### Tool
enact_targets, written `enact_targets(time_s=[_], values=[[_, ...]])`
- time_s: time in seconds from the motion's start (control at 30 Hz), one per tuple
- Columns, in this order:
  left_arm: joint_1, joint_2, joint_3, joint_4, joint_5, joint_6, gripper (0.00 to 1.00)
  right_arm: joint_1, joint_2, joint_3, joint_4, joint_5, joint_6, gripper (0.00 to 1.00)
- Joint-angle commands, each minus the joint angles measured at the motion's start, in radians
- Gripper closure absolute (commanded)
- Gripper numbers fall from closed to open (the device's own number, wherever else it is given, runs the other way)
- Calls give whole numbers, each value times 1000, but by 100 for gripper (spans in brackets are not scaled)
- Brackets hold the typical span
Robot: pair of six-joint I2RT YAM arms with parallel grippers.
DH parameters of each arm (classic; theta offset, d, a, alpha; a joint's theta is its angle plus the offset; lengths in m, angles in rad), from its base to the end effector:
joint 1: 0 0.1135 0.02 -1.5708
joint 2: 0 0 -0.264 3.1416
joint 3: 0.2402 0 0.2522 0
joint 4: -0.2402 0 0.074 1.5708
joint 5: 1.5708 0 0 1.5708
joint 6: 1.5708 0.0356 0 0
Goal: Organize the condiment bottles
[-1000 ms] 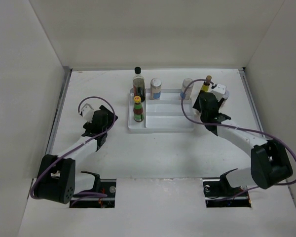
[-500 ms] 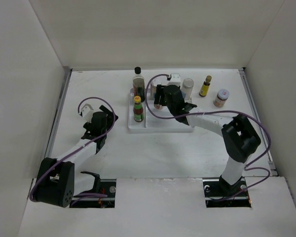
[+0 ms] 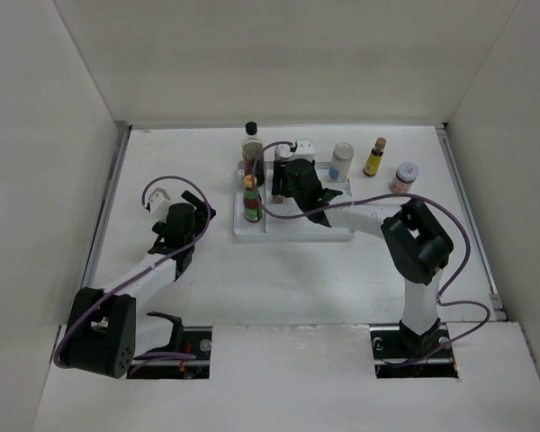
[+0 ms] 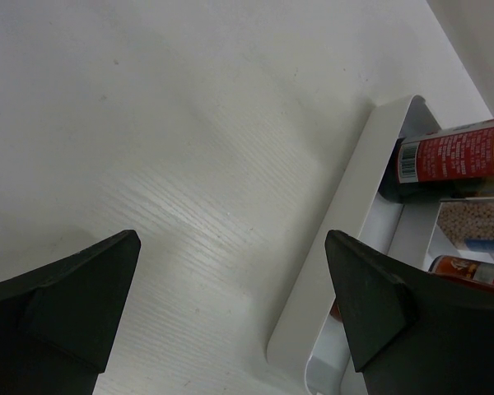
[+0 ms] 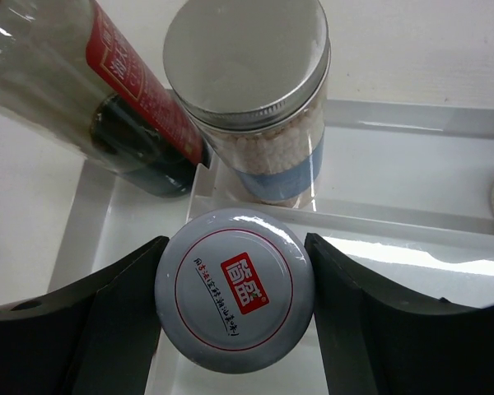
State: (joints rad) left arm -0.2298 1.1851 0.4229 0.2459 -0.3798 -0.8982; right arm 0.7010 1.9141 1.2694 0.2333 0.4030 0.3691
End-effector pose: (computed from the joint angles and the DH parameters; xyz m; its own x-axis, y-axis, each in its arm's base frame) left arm 0.2293 -0.0401 0.1795 -0.2194 -0.6947 -0.6850 -0.4398 0.6971 -0.5662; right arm 0.3441 0.2722 0.2202 -0.4000 0.0967 -0.9114 -0.1869 0.9649 0.1844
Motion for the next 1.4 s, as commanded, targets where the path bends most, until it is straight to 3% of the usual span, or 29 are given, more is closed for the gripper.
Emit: enact_targets(time_s=[0.0,0.23,0.43,0.57,0.73,0.83,1.0,1.17,1.37], values=[[-4,-8,-7,53,7,8,0,5,2,68,129,54,-25,49],[-4,4,-6,61,15,8,0,18,33,99,95,82,-76,44],[-4,1,-7,61,19,8,0,24,19,45,81,71,-45,20],[1,-12,-12,61,22,7,0,24,-62,6,87,62,-50,9],[7,-4,-10,59,24,8,0,15,-265,-125,87,100,-50,8],[7,-19,-16,61,24,8,0,-48,-409,-258,98,169,-33,9],[1,5,-12,76,24,7,0,-272,-543,-397,49,348,-10,6],[8,-13,-21,78,25,8,0,-531,-411,-294,-2,320,-16,0],[7,1,-18,84,50,7,0,-669,-282,-177,-77,140,-38,1]])
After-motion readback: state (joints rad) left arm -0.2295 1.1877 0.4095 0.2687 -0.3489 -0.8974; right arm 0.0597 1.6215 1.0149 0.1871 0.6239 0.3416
